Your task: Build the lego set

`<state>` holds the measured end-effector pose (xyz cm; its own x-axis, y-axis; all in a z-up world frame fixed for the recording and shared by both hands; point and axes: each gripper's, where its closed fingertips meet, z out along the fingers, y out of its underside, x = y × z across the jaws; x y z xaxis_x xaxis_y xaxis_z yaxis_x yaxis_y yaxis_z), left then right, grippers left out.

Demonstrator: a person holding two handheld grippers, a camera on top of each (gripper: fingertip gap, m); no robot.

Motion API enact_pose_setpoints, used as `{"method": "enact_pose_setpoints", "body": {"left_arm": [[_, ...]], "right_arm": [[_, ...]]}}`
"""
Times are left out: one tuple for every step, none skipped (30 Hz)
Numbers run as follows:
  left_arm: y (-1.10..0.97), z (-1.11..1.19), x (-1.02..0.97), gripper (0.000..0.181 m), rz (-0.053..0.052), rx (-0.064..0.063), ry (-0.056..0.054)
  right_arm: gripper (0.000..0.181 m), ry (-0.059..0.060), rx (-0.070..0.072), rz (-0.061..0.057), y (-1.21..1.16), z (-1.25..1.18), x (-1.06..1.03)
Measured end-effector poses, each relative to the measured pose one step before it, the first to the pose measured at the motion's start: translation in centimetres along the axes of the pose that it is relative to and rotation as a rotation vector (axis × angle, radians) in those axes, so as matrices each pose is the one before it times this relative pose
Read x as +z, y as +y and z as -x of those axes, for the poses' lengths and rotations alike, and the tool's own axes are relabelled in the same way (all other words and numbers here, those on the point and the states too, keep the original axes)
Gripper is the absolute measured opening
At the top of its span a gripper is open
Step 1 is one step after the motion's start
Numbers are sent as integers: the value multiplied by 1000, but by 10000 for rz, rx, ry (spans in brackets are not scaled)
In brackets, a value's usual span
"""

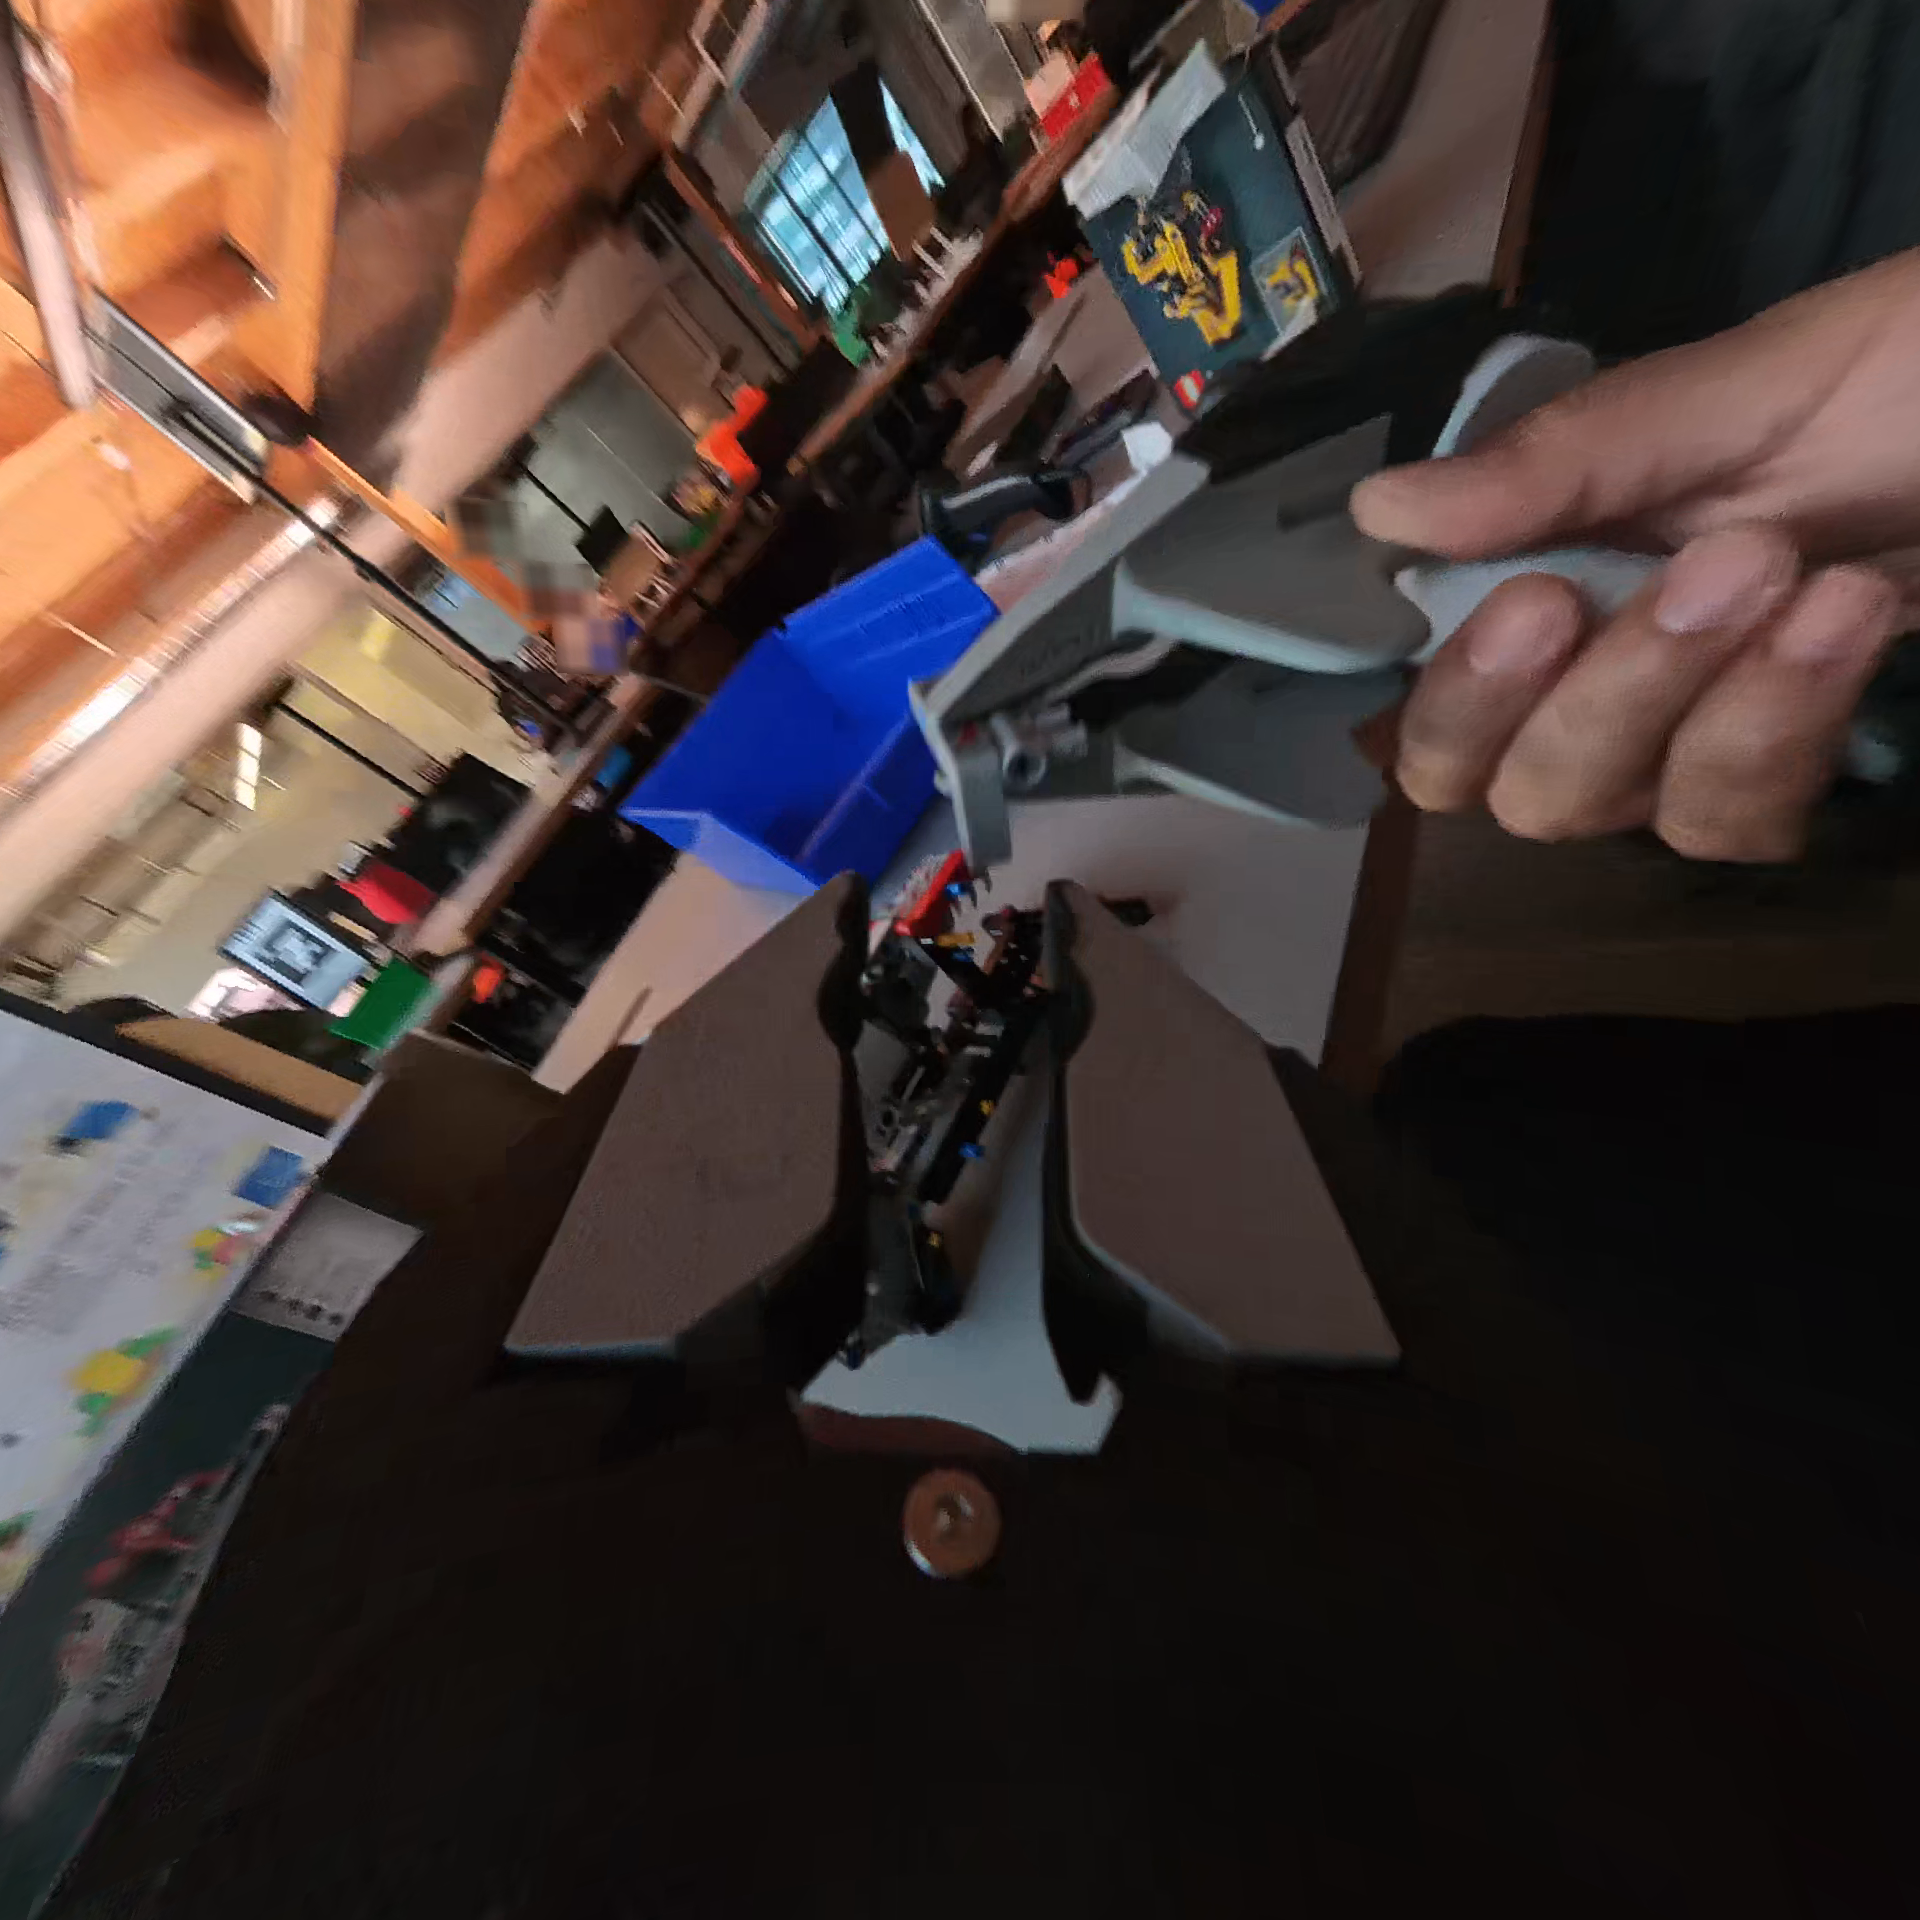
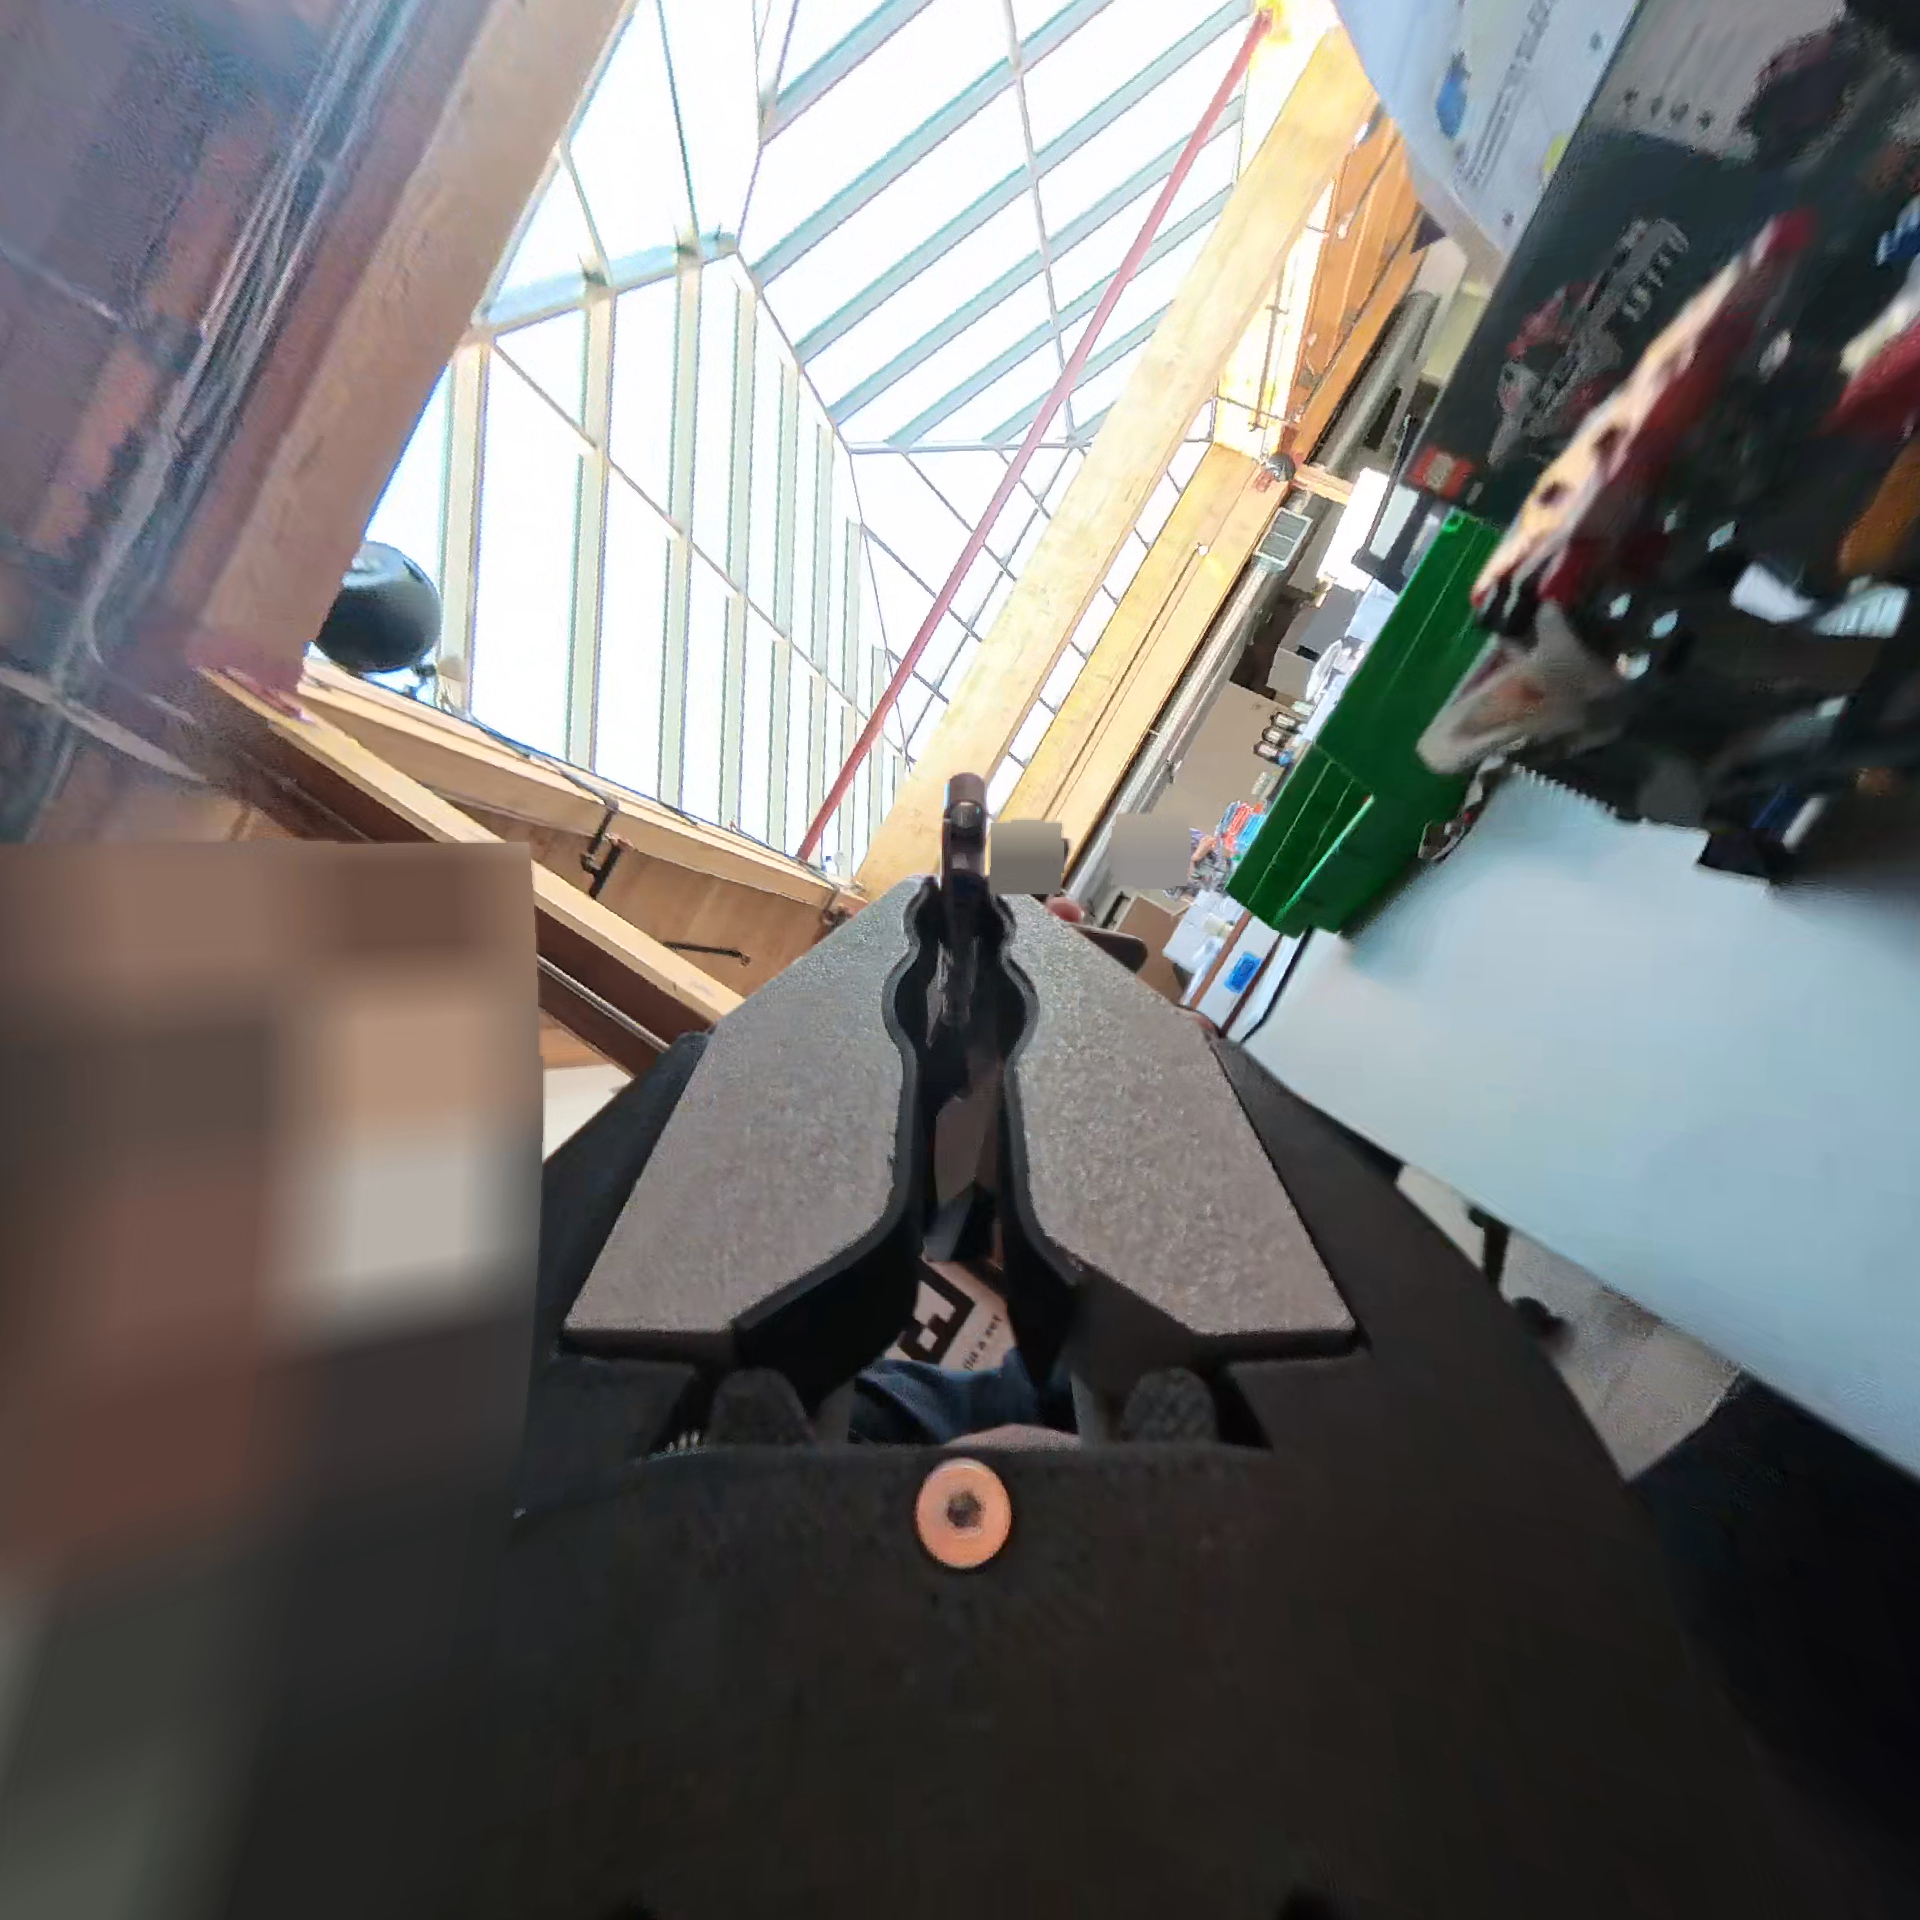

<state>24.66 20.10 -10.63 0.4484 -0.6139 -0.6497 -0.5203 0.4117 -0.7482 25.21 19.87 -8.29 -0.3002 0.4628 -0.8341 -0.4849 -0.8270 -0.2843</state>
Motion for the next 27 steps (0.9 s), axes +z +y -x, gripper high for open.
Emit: {"method": "enact_pose_setpoints", "body": {"left_arm": [[-428, -436, -186, 24, -262, 244, -119], [-236, -589, -198, 19, -135, -30, 101], [-1, -358, -182, 16, -14, -156, 44], [206, -49, -125, 14, 74, -126, -85], [328, 97, -93, 12, 108, -52, -127], [422, 101, -34, 9, 150, -9, -112], [287, 33, -34, 7, 60, 21, -84], [30, -68, -80, 7, -83, -46, 21], [164, -9, -21, 6, 26, -186, 67], [259, -27, 55, 6, 72, -230, 163], [325, 9, 111, 6, 94, -270, 200], [191, 264, 72, 6, -3, -317, 71], [151, 306, 20, 6, -37, -318, 97], [283, 186, 30, 6, 80, -363, 220], [301, -20, 65, 6, 73, -435, 354], [306, -366, 84, 6, 89, -535, 566], [340, -453, 121, 6, 116, -580, 609], [416, -512, 146, 6, 166, -584, 650], [335, -301, 142, 6, 131, -598, 533], [170, -147, 119, 6, 36, -520, 419], [160, -155, 123, 6, 66, -410, 378], [161, -75, 148, 6, 90, -333, 258], [130, -39, 185, 6, 76, -257, 151], [138, -142, 213, 6, 92, -199, 132], [173, -345, 211, 6, 116, -126, 200], [184, -393, 197, 6, 129, -66, 193], [128, -274, 160, 6, 90, 2, 100]], "right_arm": [[4, 73, 365, -104, 726, -268, 195], [3, 40, 292, -141, 509, -234, 73], [4, 34, 166, -184, 309, -180, -14], [4, 81, 46, -151, 218, -202, -72], [4, 102, 2, -54, 230, -203, -30], [4, -45, 59, 35, 265, 18, 53], [4, -57, 123, 38, 215, 24, 87], [4, -4, 58, -31, 62, -85, 26], [4, 35, -62, 27, 61, -123, 3], [4, 123, -188, 74, 42, -232, -38], [5, 213, -214, 93, -28, -365, -142], [7, 213, -504, 219, 4, -283, -229], [18, 473, -926, 394, 81, -589, -299], [23, 822, -1042, 395, -85, -1070, -513], [28, 616, -1095, 129, -506, -605, -686], [34, 383, -1497, 43, -625, 68, -748], [39, 389, -1817, 258, -347, 392, -611], [40, 506, -1777, 582, 44, 348, -375], [43, 362, -1693, 730, 263, 568, -210], [41, 308, -1568, 738, 347, 617, -85], [43, 535, -1400, 662, 264, 216, 9], [43, 624, -1353, 535, 107, 58, 83], [41, 652, -1347, 458, 19, -17, 126], [39, 642, -1324, 406, 8, -23, 207], [39, 513, -1329, 376, 70, 170, 341], [36, 440, -1283, 439, 194, 224, 395], [32, 300, -1119, 362, 131, 376, 383]]}}
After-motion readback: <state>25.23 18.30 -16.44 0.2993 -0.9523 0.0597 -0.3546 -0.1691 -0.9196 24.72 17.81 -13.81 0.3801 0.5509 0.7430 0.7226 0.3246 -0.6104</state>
